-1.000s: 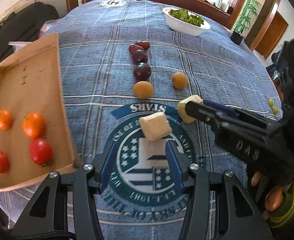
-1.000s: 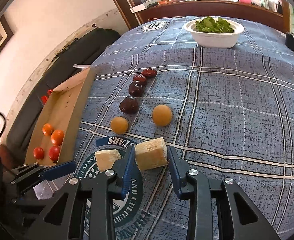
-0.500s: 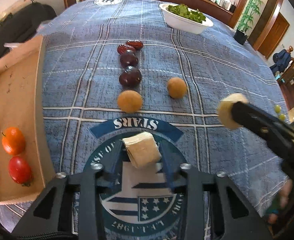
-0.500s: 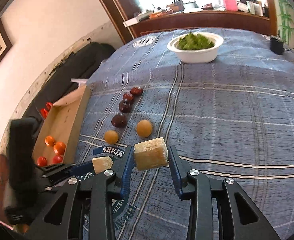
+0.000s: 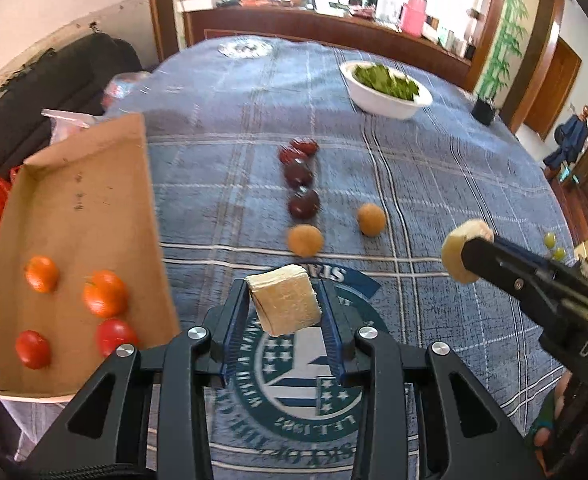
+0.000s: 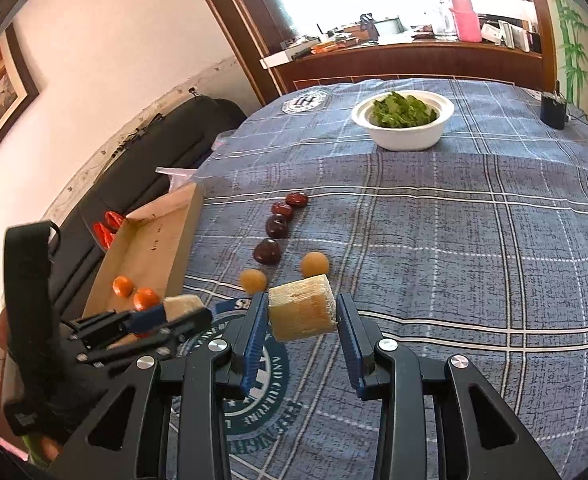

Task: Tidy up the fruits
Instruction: 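Lift a white cheese block with the left tool while the right tool lifts its block, then carry both held white blocks over the cardboard tray with both tools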

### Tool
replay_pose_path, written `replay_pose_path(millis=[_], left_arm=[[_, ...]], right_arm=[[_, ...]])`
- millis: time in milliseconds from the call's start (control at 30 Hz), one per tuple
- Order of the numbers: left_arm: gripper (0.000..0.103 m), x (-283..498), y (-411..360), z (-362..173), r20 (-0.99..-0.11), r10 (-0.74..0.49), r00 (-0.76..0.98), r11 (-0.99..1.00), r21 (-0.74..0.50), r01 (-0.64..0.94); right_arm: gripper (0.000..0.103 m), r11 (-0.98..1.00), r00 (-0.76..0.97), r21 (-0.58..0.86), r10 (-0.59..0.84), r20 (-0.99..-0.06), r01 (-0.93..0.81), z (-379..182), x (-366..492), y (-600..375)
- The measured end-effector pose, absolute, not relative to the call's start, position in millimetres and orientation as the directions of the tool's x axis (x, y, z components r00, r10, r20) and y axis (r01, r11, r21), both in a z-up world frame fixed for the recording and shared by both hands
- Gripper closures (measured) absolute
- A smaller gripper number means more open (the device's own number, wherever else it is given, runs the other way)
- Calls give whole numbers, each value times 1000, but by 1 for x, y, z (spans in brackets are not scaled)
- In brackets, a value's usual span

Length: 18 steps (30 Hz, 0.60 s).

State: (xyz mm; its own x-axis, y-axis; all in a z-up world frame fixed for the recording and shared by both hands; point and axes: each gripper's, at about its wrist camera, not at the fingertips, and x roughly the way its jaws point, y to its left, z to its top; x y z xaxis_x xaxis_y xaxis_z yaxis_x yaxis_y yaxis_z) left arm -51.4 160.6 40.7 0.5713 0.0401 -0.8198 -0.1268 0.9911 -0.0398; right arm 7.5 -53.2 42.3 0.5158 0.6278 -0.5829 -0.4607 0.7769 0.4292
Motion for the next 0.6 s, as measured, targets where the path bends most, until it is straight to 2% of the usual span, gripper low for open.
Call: replay_pose_path(millis=[600], left_arm=[[70, -75, 211, 61, -787, 126, 604, 972, -24, -234]], right_arm=[[68, 740, 474, 404, 662, -581, -538, 55, -9, -11]])
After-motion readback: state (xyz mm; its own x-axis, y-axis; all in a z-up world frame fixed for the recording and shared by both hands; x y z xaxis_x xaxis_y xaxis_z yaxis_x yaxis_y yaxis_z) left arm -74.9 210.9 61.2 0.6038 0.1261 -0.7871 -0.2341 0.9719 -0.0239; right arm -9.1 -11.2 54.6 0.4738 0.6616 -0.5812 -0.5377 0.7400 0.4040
